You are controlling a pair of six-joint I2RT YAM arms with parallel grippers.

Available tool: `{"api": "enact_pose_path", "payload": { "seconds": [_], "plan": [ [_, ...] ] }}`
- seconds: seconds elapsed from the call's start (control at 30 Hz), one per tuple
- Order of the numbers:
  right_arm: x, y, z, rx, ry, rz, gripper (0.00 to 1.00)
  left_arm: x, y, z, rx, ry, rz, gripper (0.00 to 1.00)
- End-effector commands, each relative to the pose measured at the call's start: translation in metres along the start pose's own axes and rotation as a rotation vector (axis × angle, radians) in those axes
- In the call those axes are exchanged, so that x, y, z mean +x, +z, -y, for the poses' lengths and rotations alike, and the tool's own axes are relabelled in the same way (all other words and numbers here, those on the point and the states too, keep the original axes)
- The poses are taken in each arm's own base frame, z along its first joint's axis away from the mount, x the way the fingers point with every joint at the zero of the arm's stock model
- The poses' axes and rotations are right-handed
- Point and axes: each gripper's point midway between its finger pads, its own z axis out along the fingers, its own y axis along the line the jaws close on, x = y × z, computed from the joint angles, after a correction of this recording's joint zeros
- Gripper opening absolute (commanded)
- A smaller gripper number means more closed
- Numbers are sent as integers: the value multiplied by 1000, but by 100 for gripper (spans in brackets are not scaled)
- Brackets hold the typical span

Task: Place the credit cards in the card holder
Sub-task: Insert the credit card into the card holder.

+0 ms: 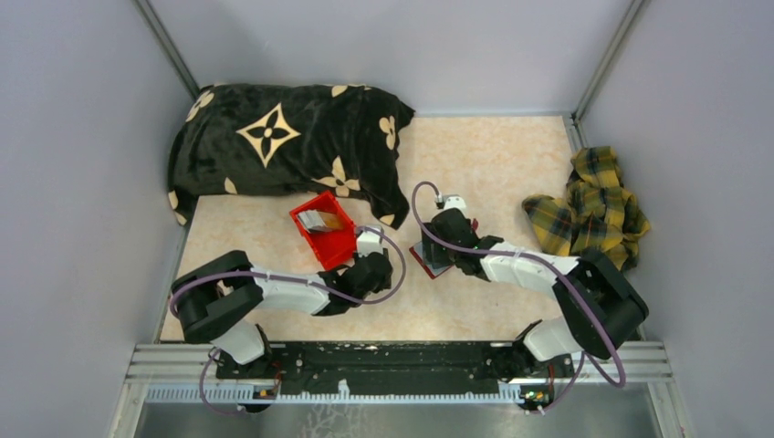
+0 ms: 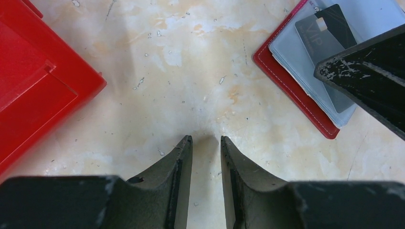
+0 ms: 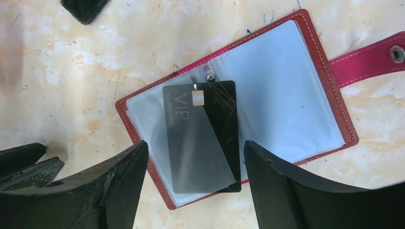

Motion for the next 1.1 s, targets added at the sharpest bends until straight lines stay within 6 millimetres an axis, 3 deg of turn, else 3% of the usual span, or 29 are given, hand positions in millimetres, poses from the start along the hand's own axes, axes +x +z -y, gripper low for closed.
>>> {"api": "enact_pose_path", "payload": {
  "seconds": [0.0,0.3,0.7,1.07],
  "plan": [
    [-31,-9,0,-16,44,119,72,19,0,-2,-7,36,-61,35],
    [-38,3,10,-69,96,128,69,18,3,9,16,53,-59,35],
    [-41,15,1,-121,99,102,68,21,7,13,20,63,-70,35],
    [-37,22,-4,-142,102,88,66,19,21,41,76,66,-70,35]
  ]
}}
